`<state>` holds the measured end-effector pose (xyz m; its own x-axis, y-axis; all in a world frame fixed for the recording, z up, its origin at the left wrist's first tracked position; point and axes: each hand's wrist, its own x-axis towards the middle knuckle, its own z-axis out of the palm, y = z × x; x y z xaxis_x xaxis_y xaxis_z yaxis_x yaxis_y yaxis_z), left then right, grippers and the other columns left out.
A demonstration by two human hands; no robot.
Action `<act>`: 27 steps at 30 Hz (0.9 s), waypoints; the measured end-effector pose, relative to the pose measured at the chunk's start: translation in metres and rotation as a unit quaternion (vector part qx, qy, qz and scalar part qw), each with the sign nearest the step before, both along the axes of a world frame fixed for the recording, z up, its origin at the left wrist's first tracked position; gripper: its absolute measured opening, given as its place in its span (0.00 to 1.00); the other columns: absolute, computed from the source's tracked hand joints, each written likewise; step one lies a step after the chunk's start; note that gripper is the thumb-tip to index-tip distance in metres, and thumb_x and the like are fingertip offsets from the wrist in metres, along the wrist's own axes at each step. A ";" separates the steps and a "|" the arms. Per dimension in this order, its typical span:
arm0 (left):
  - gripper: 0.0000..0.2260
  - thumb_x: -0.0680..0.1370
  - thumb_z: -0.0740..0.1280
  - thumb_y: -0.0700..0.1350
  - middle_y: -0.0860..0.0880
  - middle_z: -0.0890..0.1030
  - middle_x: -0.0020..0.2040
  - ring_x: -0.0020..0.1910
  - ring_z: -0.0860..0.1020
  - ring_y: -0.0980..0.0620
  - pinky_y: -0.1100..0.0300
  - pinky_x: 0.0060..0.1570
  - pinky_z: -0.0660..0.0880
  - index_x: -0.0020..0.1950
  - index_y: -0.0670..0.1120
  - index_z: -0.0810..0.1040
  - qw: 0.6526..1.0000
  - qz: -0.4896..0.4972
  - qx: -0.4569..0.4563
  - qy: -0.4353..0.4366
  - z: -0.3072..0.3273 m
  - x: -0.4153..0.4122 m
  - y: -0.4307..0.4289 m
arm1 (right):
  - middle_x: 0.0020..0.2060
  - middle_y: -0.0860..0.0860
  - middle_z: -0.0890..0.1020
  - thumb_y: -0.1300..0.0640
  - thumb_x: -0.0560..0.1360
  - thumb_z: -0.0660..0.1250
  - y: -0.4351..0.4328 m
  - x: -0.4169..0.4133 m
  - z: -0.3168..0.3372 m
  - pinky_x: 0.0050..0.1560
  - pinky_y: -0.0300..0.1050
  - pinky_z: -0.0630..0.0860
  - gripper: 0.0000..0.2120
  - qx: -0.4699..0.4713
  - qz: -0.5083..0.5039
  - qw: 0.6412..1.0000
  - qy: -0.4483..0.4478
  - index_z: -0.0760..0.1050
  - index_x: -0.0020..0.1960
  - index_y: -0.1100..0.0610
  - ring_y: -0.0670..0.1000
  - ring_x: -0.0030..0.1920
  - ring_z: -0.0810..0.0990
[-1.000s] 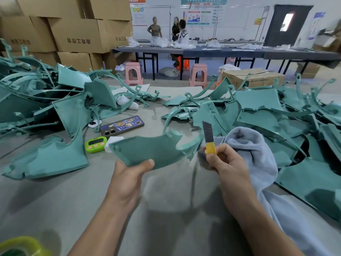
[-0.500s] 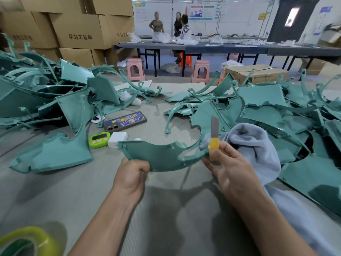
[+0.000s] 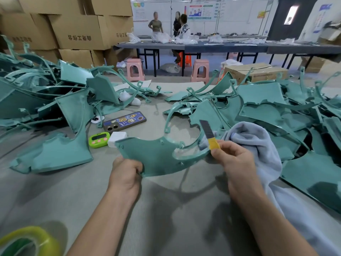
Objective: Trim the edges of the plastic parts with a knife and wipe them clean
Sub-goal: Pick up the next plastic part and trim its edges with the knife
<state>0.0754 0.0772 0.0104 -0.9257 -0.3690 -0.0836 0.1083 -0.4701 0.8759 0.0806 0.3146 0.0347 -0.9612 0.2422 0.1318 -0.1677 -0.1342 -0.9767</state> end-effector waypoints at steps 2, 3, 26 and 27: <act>0.21 0.64 0.53 0.23 0.50 0.79 0.31 0.32 0.75 0.50 0.65 0.29 0.70 0.34 0.41 0.81 0.997 0.062 -0.038 0.004 0.003 0.002 0.002 | 0.33 0.53 0.84 0.66 0.73 0.73 -0.001 0.002 -0.001 0.39 0.48 0.74 0.08 0.134 -0.013 0.990 0.041 0.80 0.38 0.57 0.49 0.34 0.77; 0.15 0.63 0.56 0.26 0.52 0.77 0.29 0.30 0.73 0.53 0.67 0.27 0.70 0.33 0.41 0.78 0.994 0.088 -0.064 0.010 0.006 0.004 0.004 | 0.32 0.55 0.84 0.65 0.73 0.72 -0.004 0.005 0.001 0.36 0.48 0.72 0.07 0.147 0.022 0.988 0.052 0.79 0.38 0.57 0.50 0.32 0.76; 0.22 0.66 0.57 0.23 0.55 0.77 0.27 0.30 0.71 0.61 0.70 0.30 0.65 0.26 0.46 0.78 0.962 0.158 -0.219 0.048 -0.003 -0.003 -0.013 | 0.23 0.56 0.71 0.73 0.71 0.67 -0.014 0.013 0.003 0.26 0.38 0.62 0.07 0.109 0.226 0.968 -0.026 0.73 0.35 0.66 0.50 0.24 0.66; 0.22 0.66 0.57 0.23 0.55 0.77 0.27 0.30 0.71 0.61 0.70 0.30 0.65 0.26 0.47 0.79 0.962 0.158 -0.217 0.048 -0.003 -0.003 -0.013 | 0.23 0.56 0.71 0.73 0.71 0.67 -0.014 0.012 0.003 0.26 0.38 0.62 0.08 0.106 0.227 0.968 -0.030 0.73 0.35 0.66 0.50 0.24 0.66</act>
<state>0.0727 0.0641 0.0077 -0.7576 -0.6139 0.2215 0.2749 0.0077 0.9614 0.0928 0.3004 0.0374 -0.9696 -0.2340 0.0719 -0.0796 0.0234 -0.9966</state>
